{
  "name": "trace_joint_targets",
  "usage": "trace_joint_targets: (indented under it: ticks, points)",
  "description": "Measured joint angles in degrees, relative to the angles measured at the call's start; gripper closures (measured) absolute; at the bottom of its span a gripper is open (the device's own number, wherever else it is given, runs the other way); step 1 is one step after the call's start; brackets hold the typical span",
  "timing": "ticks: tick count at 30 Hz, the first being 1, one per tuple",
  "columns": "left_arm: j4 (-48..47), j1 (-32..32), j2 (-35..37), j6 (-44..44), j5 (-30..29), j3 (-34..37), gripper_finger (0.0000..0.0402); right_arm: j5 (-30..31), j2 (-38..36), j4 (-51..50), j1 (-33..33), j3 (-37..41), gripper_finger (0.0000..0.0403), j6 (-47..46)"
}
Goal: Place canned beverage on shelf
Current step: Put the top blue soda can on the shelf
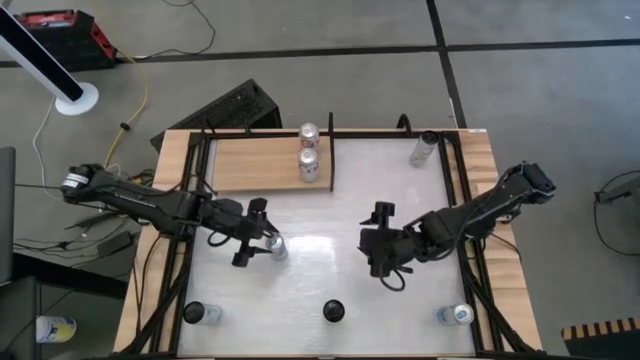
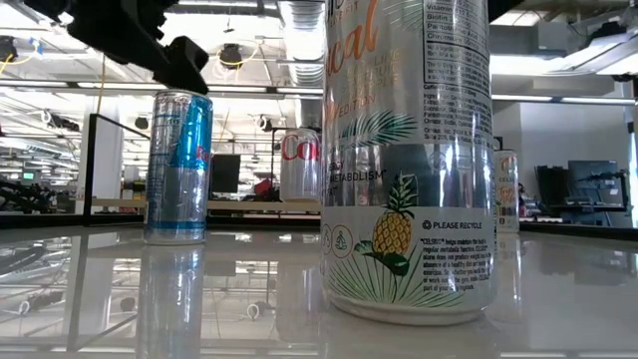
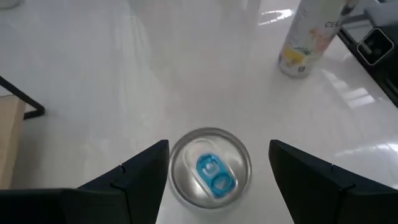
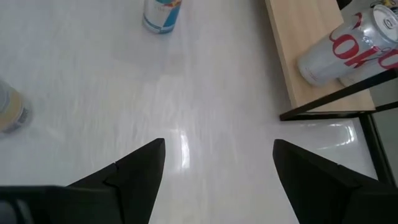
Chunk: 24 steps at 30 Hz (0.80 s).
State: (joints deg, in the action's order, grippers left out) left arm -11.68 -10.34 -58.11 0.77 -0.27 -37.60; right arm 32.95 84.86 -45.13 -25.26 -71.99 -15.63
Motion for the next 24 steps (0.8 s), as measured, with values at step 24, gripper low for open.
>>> trace_joint_targets:
  ticks: [24]
  points:
    - [0.76, 0.04, -7.14, 6.43, 2.58, 0.04, 0.0163, -0.49, -0.03, 3.49, 0.66, 0.79, 0.0081, 1.33]
